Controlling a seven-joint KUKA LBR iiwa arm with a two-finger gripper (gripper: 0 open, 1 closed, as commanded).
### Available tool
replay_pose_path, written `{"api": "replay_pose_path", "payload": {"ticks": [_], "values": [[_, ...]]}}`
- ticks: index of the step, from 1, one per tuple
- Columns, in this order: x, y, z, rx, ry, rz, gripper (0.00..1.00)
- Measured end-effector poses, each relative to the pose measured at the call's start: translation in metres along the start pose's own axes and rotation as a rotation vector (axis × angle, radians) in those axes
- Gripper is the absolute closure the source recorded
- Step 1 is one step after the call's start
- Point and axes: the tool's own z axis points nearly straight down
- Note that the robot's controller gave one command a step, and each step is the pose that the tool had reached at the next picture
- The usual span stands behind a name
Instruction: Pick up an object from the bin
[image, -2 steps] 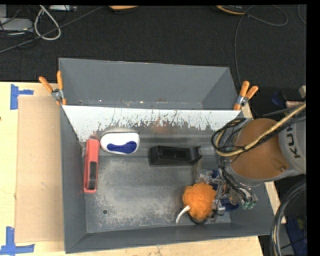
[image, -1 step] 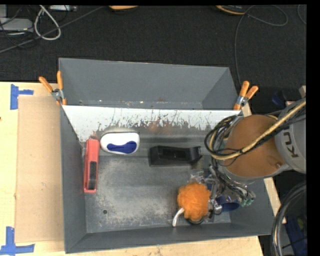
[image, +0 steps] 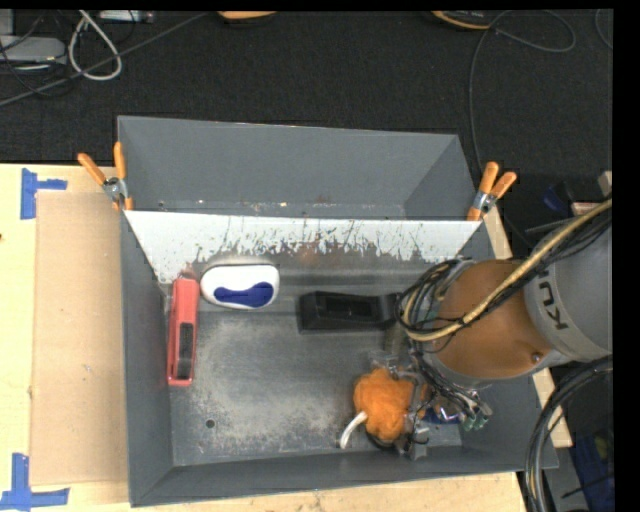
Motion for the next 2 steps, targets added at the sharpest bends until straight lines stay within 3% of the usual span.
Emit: {"api": "replay_pose_path", "payload": {"ticks": [1,2], "values": [[-0.0078,0.0153,-0.0020,0.004,0.006,-0.235,1.00],[-0.0078,0.0154,-0.0022,0.004,0.006,-0.236,1.00]]}}
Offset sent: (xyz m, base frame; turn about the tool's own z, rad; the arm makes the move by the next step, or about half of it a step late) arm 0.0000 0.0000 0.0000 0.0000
